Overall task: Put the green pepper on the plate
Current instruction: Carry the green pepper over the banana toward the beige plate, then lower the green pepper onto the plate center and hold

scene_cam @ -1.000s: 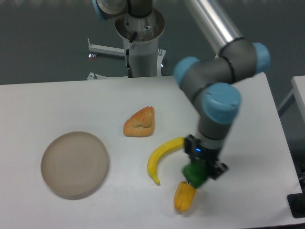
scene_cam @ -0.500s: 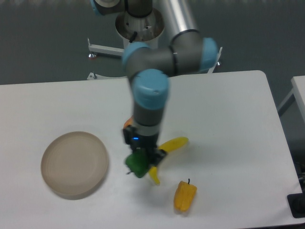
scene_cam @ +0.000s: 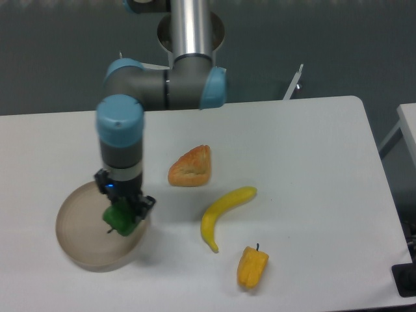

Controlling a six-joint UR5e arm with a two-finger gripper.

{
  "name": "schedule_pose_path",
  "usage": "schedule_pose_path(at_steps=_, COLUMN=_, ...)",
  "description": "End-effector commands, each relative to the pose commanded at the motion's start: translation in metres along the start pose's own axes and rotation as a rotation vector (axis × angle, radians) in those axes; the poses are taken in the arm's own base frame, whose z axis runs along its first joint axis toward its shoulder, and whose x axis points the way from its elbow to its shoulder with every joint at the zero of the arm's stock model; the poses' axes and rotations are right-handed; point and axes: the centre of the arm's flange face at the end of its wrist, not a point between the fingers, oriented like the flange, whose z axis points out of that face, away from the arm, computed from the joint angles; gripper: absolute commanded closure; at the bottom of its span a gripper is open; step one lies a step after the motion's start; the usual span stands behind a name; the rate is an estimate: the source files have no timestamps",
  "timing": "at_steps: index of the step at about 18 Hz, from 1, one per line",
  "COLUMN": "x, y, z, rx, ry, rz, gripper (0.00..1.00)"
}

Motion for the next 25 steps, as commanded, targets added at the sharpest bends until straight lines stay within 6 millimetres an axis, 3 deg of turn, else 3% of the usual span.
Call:
schedule_pose_path(at_steps=8, x=0.009, y=0.001, z=0.042, rx=-0.027, ry=0.018, rz=-0.019, gripper=0.52)
schedule_pose_path(at_steps=25, x=0.015, y=0.003, z=0.054, rx=-0.043, ry=0.04, rz=-0.017, gripper=0.51)
